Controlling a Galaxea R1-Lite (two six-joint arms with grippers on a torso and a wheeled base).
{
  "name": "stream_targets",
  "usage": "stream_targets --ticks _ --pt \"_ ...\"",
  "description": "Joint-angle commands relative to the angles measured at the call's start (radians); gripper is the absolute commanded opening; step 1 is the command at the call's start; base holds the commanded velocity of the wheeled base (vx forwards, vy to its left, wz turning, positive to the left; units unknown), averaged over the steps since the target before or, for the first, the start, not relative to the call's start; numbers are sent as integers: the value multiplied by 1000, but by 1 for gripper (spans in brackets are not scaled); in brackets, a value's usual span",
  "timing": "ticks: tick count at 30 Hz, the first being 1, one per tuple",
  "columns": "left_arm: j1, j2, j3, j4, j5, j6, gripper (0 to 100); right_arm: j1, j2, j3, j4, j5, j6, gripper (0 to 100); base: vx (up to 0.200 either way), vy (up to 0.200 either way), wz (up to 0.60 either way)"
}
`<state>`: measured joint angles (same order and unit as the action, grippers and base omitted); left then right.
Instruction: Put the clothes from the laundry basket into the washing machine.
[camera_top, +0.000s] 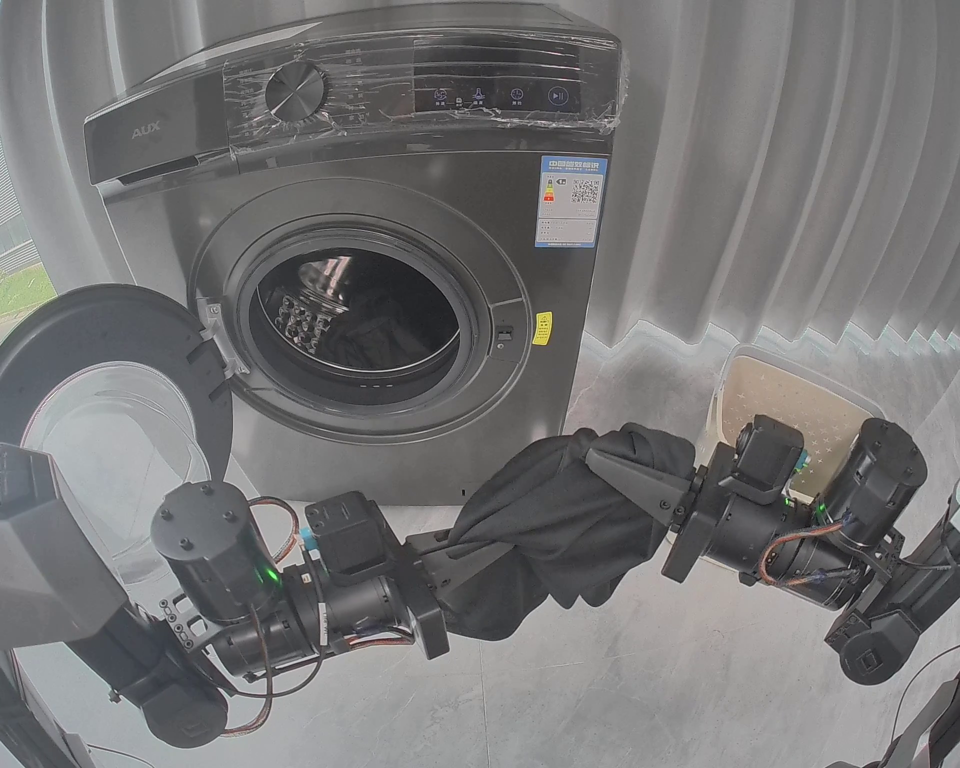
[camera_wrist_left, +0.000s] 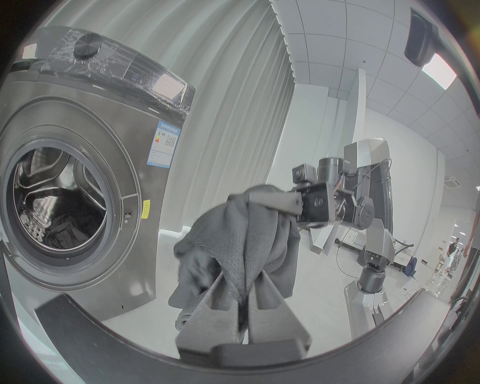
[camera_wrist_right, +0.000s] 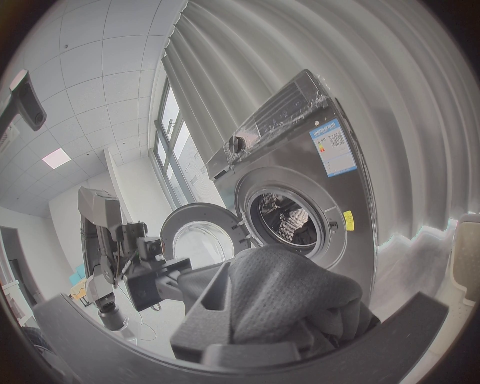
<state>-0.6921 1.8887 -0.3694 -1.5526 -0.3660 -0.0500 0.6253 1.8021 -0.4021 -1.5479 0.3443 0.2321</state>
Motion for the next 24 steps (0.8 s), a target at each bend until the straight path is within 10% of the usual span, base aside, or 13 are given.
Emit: stream_targets --ticks 1,24 --pt "8 -54 10 -1 1 -4 0 1 28 34 0 -1 -2 0 0 0 0" --pt "14 -37 13 -1 1 -5 0 50 23 14 -1 4 1 0 0 0 0"
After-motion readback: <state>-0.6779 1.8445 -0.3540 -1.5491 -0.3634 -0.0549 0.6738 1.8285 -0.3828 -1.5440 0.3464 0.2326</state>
